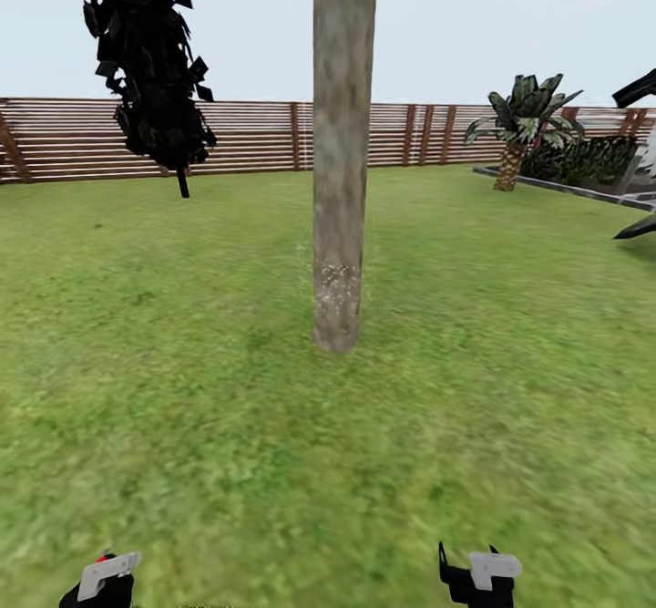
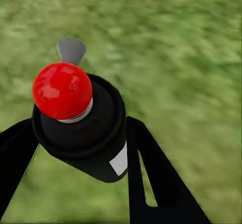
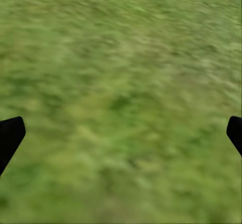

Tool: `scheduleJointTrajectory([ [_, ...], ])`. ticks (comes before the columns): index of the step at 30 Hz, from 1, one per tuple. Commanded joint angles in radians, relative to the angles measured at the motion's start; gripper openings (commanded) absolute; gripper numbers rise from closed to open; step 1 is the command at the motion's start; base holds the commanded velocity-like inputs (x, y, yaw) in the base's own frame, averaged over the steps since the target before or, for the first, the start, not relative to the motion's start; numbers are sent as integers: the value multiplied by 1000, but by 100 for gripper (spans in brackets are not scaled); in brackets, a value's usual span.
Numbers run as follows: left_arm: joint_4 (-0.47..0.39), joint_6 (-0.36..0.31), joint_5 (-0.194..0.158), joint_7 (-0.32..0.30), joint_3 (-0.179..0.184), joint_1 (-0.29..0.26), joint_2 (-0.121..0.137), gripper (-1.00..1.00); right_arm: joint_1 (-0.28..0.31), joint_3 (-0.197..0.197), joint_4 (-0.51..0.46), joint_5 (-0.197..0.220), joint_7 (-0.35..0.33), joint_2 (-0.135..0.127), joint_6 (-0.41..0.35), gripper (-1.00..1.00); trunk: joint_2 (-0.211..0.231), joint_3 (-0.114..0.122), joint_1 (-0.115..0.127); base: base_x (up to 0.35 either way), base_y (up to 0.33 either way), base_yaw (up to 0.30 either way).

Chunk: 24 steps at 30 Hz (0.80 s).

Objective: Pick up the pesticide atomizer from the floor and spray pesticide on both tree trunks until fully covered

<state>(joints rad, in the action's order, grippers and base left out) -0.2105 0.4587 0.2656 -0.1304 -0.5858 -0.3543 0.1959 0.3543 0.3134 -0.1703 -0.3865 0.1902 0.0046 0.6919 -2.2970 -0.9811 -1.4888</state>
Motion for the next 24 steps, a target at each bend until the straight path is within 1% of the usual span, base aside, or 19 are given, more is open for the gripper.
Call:
scheduleJointTrajectory([
  [1,0,0,0,0,0,0,0,-100,0,0,0,0,0,0,0,100,0,1,0,0,0,238],
  [24,0,-1,0,0,0,0,0,-100,0,-1,2,0,0,2,0,100,0,22,0,0,0,238],
])
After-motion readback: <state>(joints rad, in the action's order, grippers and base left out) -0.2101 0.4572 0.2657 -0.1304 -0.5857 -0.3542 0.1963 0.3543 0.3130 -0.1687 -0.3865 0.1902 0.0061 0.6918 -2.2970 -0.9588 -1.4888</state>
